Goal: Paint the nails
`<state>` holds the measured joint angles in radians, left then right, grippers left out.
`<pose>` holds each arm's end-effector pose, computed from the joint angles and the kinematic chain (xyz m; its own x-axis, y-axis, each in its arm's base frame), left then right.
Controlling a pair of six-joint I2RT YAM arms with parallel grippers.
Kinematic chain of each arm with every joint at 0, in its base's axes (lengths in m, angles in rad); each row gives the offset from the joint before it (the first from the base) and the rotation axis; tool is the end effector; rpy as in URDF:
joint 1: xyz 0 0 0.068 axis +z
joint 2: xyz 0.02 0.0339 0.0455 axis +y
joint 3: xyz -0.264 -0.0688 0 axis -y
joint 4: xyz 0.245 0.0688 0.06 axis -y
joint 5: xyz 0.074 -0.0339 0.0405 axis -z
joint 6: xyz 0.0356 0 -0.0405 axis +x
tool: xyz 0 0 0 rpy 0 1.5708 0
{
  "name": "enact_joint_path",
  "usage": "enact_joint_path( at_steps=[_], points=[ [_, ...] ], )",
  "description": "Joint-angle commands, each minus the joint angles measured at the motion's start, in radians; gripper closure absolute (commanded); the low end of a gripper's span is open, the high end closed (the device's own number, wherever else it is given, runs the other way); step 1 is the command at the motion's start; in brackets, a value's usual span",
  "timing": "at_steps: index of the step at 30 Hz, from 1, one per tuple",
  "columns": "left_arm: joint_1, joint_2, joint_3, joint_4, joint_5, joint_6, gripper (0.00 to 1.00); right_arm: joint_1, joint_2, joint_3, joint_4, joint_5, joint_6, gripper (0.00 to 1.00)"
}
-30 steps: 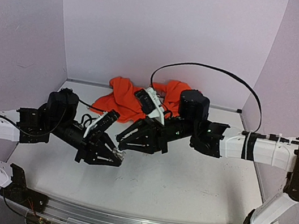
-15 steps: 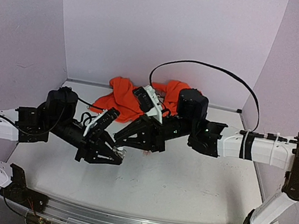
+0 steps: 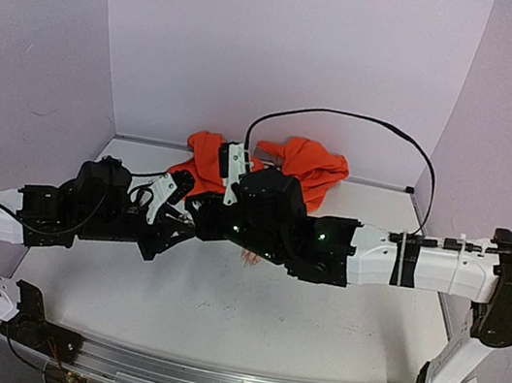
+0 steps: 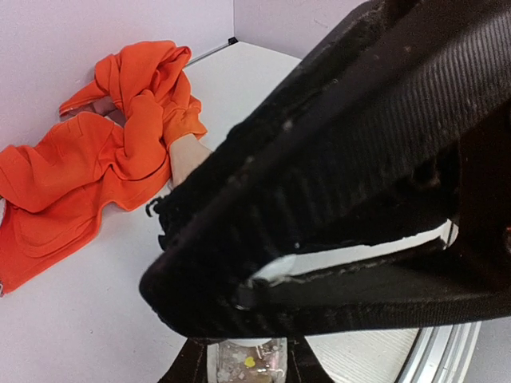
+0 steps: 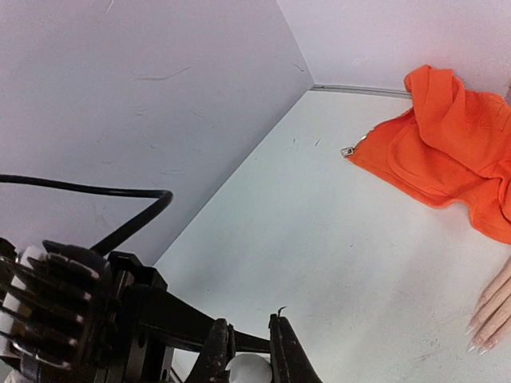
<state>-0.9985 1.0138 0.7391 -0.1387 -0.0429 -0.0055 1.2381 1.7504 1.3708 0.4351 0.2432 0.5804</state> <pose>0.1274 -0.1949 0.2849 -0.2221 0.3346 -0.9158 0.8174 0.5759 0.0122 0.1470 0.3992 0.3442 -0.4448 0.3423 -0.8276 -0.7114 0.4264 0.5587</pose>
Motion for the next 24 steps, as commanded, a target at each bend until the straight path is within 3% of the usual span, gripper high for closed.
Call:
enact_joint_path(
  at_steps=[1, 2, 5, 8, 14, 18, 24],
  points=[
    [0.024, -0.021, 0.036, 0.182, -0.165, 0.019, 1.00, 0.044, -0.013, 0.002, -0.065, 0.049, 0.000, 1.00],
    [0.025, -0.026, 0.025, 0.180, -0.157, 0.015, 1.00, 0.041, -0.029, 0.002, -0.055, 0.036, -0.031, 0.98],
    [0.024, -0.048, -0.021, 0.179, -0.136, -0.045, 1.00, 0.018, -0.089, -0.012, -0.053, 0.030, -0.107, 0.63],
    [0.024, -0.065, -0.068, 0.180, -0.102, -0.113, 1.00, -0.047, -0.157, -0.058, -0.059, -0.046, -0.146, 0.48],
    [0.026, -0.098, -0.114, 0.180, 0.031, -0.163, 1.00, -0.181, -0.293, -0.221, 0.018, -0.395, -0.339, 0.23],
    [0.025, -0.073, -0.073, 0.189, 0.334, -0.131, 1.00, -0.293, -0.304, -0.287, 0.139, -0.834, -0.345, 0.19],
    [0.024, -0.010, -0.002, 0.209, 0.675, -0.121, 1.00, -0.294, -0.226, -0.279, 0.313, -1.183, -0.276, 0.26]
  ],
)
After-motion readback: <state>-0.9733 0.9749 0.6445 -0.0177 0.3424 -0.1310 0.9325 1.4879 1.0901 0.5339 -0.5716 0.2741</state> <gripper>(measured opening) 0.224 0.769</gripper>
